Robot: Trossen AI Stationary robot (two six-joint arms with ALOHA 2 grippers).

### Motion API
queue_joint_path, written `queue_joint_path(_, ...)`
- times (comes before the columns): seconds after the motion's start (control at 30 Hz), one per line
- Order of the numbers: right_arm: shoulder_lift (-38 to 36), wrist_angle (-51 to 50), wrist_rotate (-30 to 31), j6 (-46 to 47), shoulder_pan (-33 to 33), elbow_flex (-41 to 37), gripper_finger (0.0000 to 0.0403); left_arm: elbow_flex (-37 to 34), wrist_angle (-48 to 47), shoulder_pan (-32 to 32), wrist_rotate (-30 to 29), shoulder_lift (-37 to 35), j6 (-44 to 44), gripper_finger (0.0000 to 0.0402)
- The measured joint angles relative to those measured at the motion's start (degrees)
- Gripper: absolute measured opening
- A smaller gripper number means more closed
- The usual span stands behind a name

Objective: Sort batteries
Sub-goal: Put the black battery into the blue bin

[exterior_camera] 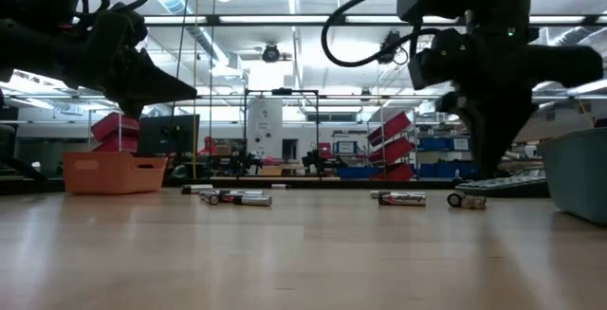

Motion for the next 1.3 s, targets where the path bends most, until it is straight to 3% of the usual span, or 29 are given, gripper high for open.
queue_joint_path(0.1,0.00,2.39,3.93,-6.51,-0.35,-0.02,0.0005,0.00,-0.21,0.00,-0.12,0.00,0.00,0.0000)
queue_joint_path(0.27,0.34,3.96,4.76,-13.35,-2.53,-0.02,0.0030,0.00,-0.44,0.00,-0.10,0.00,0.00,0.0000)
queue_joint_path(0.63,0.66,5.88,4.63,-15.97,-3.52,-0.04,0.0102,0.00,-0.61,0.00,-0.04,0.00,0.01,0.0000)
queue_joint_path(1.3,1.45,8.00,3.32,-14.38,-3.28,-2.73,0.0106,0.00,-0.95,0.00,0.16,0.00,0.04,0.0000)
